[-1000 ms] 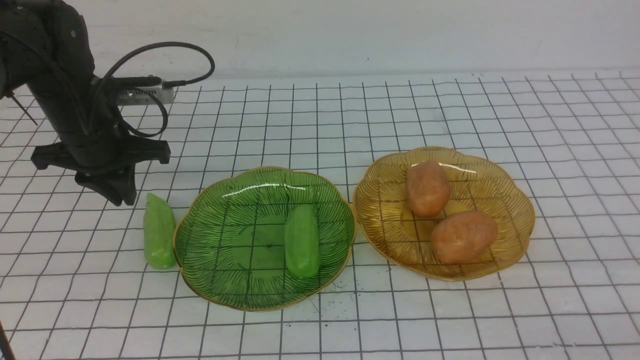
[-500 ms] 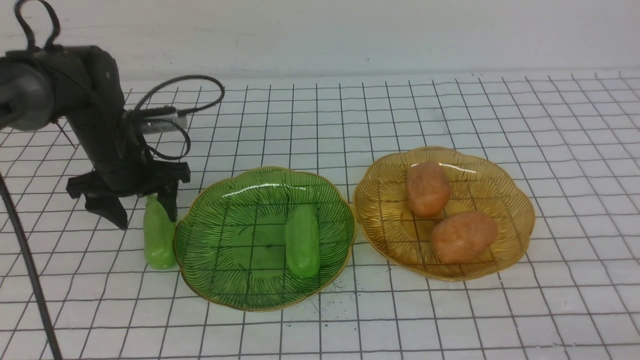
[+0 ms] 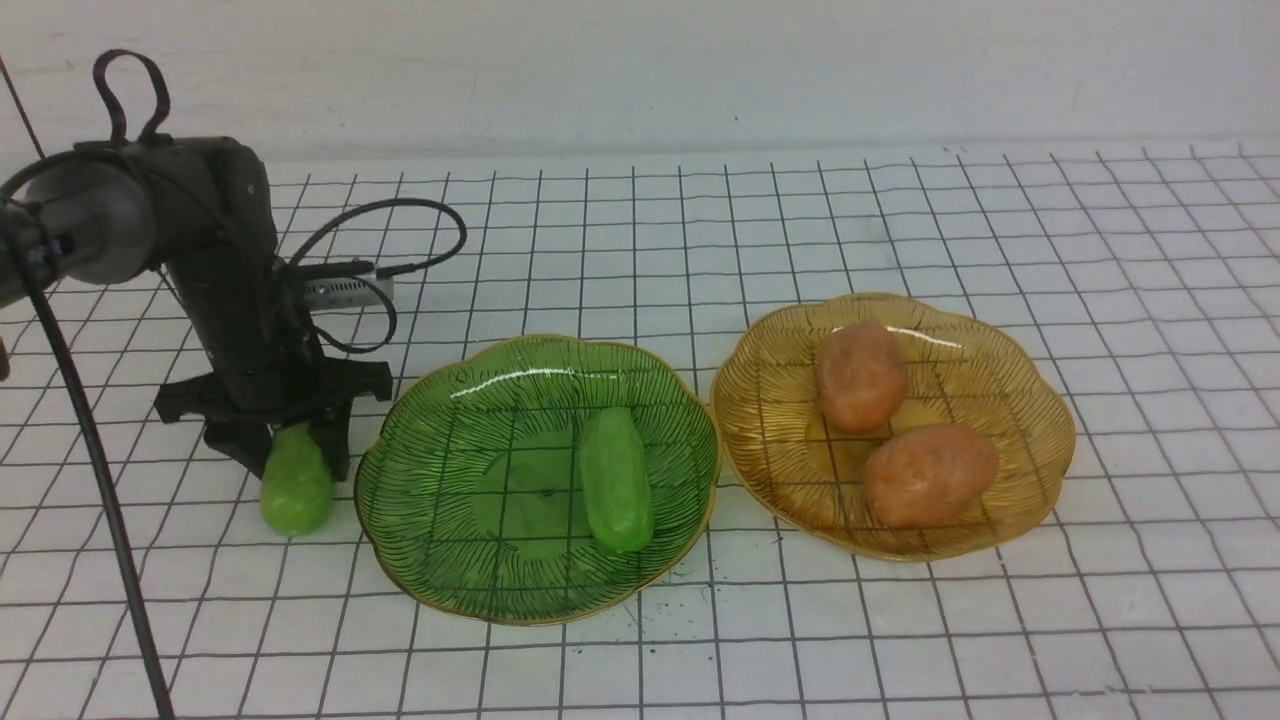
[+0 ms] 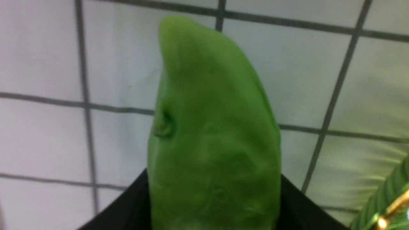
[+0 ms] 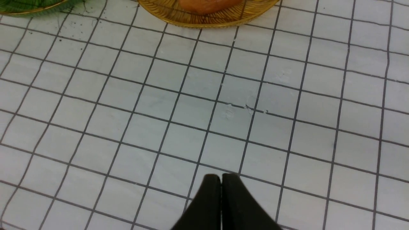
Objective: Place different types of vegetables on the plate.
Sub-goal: 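Put the green cucumber next to the left plate into that plate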
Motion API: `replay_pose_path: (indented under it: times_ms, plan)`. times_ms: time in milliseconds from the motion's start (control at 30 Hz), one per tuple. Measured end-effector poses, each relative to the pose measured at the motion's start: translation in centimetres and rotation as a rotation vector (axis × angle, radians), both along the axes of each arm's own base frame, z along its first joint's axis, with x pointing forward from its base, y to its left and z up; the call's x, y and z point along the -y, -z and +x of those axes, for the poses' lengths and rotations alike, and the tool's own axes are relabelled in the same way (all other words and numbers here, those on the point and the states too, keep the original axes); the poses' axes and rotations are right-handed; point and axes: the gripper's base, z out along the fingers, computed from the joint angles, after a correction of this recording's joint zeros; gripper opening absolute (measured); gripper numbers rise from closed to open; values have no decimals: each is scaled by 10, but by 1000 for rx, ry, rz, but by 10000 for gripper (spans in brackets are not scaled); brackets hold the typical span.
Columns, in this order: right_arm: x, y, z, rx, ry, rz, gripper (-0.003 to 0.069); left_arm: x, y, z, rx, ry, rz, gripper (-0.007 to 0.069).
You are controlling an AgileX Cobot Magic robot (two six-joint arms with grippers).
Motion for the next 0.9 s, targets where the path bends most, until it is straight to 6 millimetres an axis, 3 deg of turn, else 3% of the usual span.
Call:
replay_pose_path:
  times_ms: [133,167,233,367,467,500,667,900]
  plan:
    - [0,0,0,0,-1,2,-5,-3,-26,12,83,17,33,360]
    - [0,0,0,0,-1,3,-5,-1,-46,16,143,18,28,360]
    - [0,0,0,0,-1,4,-5,4,-64,14,190,20,7,360]
    - [0,0,0,1,-1,4,-5,40,-90,3,229,47,-129,360]
    - [0,0,0,1,-1,4,-5,67,-86,-3,200,95,-192,360]
    - [0,0,0,4,-1,5,-5,83,-79,-5,176,137,-204,360]
    - [-1,-1,1,20,-1,10,-5,125,-48,-9,100,260,-167,360]
    - [-1,-1,1,19,-1,10,-5,154,-34,-17,67,337,-145,398]
